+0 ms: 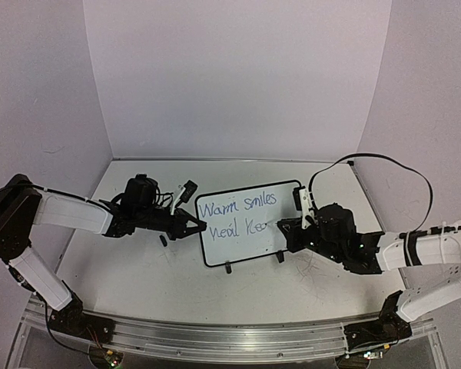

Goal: Write a sentence on the whiteboard

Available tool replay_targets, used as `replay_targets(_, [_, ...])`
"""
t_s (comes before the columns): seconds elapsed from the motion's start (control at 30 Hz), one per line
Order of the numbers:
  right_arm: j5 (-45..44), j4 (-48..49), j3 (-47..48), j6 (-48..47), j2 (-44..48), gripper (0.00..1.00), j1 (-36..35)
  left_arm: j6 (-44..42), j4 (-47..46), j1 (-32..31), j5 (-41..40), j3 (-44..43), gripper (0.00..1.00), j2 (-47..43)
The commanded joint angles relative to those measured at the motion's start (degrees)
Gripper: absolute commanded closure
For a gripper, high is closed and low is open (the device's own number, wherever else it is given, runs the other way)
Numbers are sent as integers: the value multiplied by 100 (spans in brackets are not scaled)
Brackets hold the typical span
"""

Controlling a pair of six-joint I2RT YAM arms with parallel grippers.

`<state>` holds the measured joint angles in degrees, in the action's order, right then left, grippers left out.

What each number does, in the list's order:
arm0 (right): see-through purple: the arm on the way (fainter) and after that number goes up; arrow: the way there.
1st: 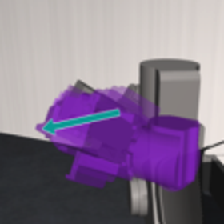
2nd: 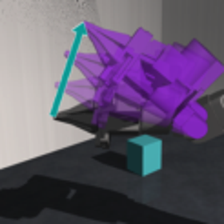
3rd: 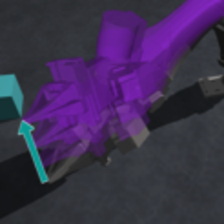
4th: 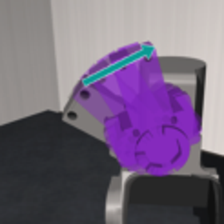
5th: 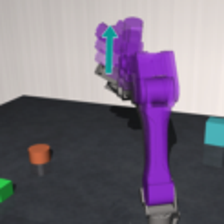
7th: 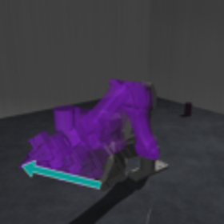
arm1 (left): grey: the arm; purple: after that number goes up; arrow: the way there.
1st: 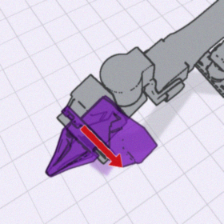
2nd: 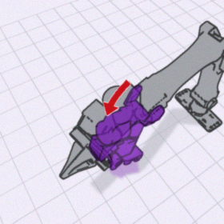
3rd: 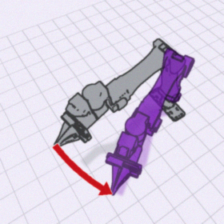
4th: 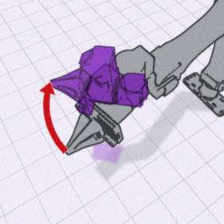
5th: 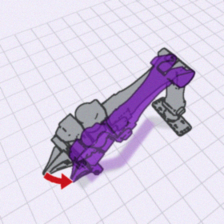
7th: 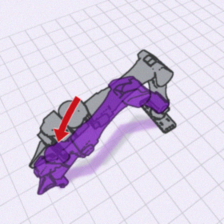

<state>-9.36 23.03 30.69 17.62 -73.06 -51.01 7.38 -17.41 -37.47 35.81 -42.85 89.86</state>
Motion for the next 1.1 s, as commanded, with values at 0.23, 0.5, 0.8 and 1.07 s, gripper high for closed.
replay_targets(0.23, [-201,50,187,-62,-78,100,74,-324,317,63,-901,-89,100,35])
replay_targets(0.5, [-58,-176,-90,27,26,100,62,-325,325,64,-929,-100,100,49])
replay_targets(0.8, [-99,-185,-167,102,202,100,66,-316,335,62,-927,-95,100,33])
replay_targets(1.07, [192,34,-55,-46,581,100,84,-316,343,64,-924,-92,100,30])
